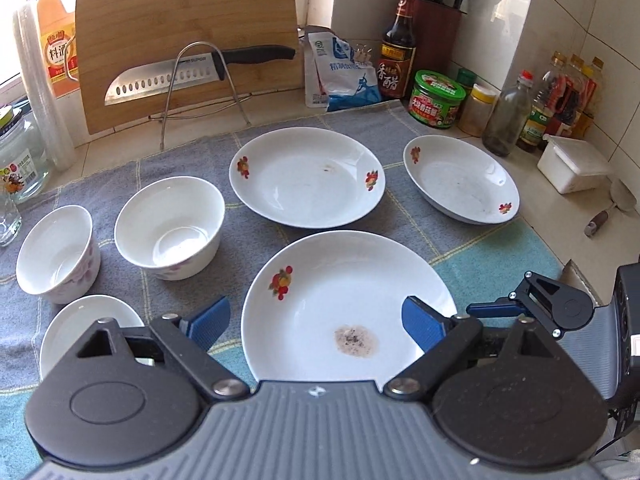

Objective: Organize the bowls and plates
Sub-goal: 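Carry the stained plate with the left tool toward the deep floral plate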

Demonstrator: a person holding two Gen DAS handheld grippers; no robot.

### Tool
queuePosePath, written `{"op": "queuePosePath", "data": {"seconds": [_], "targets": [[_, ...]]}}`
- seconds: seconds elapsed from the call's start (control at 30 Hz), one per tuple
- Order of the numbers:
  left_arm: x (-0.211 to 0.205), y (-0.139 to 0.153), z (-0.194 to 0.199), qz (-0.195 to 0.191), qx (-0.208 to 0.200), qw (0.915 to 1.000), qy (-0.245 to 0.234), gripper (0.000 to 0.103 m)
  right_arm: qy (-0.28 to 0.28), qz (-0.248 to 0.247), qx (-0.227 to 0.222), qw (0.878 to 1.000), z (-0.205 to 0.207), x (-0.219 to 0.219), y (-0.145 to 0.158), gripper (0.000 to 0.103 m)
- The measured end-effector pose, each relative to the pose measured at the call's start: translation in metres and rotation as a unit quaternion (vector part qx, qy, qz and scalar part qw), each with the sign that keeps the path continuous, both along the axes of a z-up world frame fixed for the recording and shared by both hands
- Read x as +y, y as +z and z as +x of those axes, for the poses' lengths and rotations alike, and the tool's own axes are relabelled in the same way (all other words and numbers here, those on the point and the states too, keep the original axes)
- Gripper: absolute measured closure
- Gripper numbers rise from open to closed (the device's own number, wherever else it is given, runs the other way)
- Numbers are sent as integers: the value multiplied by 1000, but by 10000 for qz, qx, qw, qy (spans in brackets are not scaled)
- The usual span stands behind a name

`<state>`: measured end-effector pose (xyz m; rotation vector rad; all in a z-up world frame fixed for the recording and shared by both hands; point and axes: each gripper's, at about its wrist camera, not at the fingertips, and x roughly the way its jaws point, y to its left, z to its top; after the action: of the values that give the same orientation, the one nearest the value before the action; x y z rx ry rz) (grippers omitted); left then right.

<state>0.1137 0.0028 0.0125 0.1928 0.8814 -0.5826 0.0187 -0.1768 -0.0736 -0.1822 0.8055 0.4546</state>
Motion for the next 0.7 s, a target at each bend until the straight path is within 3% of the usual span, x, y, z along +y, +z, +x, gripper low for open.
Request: {"op": "queuePosePath", "data": {"seconds": [0.23,0.7], "targets": [[5,-10,20,56,172,9998,-40,11,331,-160,26,9993,20,9,-10,0],[-9,-35,59,228,581,9969,-481,11,670,47,-74,9977,33,6,-13,0]]}}
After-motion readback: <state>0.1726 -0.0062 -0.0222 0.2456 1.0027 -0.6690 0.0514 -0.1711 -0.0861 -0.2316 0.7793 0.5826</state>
